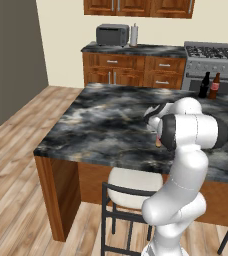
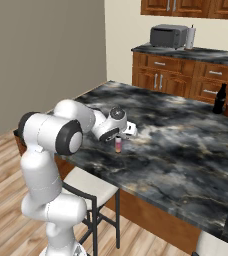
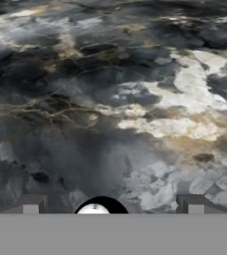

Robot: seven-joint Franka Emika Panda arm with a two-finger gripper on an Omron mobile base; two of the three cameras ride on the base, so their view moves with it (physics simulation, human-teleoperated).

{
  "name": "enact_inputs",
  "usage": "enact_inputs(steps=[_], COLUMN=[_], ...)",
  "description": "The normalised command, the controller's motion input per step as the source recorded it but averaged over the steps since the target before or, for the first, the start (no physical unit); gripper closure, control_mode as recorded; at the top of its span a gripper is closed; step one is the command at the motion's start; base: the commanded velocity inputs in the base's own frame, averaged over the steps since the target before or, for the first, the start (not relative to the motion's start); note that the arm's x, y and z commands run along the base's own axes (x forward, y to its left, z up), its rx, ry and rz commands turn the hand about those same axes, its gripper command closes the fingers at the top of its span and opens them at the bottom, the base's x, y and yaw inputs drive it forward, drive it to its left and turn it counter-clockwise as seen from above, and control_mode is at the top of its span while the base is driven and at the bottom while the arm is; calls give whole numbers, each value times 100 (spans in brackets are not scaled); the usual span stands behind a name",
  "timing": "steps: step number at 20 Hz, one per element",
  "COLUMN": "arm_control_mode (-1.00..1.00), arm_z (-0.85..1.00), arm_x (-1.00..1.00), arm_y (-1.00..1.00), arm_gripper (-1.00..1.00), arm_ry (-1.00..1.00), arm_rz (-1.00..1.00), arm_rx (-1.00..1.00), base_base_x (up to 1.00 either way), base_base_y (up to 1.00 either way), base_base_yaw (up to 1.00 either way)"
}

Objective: Place the large bottle from the dining counter next to the other large bottle outside the sink, and place the small bottle from the dining counter next to the other small bottle inside the sink.

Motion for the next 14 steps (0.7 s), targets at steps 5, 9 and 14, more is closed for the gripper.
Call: enact_inputs(steps=[5, 9, 14], arm_control_mode=[-100, -100, -100], arm_z=[-16, -15, -15], arm_x=[18, 15, 13], arm_y=[0, 0, -1], arm_gripper=[100, 100, 100], arm_ry=[0, 0, 0], arm_rz=[4, 4, 3], arm_rx=[0, 0, 0], base_base_x=[0, 0, 0], base_base_y=[0, 0, 0], base_base_yaw=[0, 0, 0])
